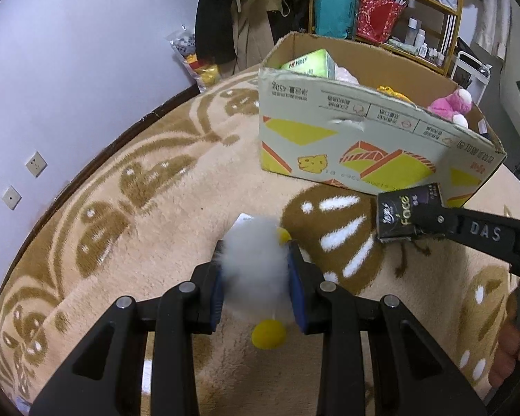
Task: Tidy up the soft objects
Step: 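Close the left gripper on the white plush while the right gripper grasps the black tissue pack, then carry the white plush with the left tool while the right tool carries the black pack over the box, then open the left gripper to drop the white plush in the box while the right gripper releases the black pack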
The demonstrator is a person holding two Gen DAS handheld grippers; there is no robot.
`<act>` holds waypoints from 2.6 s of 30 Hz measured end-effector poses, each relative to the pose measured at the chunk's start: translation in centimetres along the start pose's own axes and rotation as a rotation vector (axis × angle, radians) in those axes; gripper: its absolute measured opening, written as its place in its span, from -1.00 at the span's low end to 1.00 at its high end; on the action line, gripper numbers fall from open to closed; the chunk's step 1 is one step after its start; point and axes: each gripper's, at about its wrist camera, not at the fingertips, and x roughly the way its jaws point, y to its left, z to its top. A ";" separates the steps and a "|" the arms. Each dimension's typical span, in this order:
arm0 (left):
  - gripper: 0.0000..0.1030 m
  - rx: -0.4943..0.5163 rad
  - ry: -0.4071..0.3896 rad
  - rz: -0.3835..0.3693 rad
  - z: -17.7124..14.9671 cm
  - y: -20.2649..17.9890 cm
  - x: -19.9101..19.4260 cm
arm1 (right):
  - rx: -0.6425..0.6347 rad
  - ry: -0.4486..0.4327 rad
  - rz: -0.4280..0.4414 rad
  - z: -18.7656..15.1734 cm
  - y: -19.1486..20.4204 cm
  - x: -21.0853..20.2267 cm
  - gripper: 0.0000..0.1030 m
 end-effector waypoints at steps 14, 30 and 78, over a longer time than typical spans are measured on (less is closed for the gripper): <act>-0.43 0.120 -0.218 0.021 2.9 -1.1 -6.4 | -0.065 -0.222 0.010 0.6 -1.6 -12.0 -0.56; -0.46 0.128 -0.418 -0.048 9.9 -1.5 -11.6 | -0.033 -0.435 0.063 3.5 -2.6 -17.0 -0.56; 0.49 0.167 -0.148 -0.090 13.1 -5.1 -0.5 | -0.019 -0.339 0.035 7.4 -4.5 -9.4 -0.47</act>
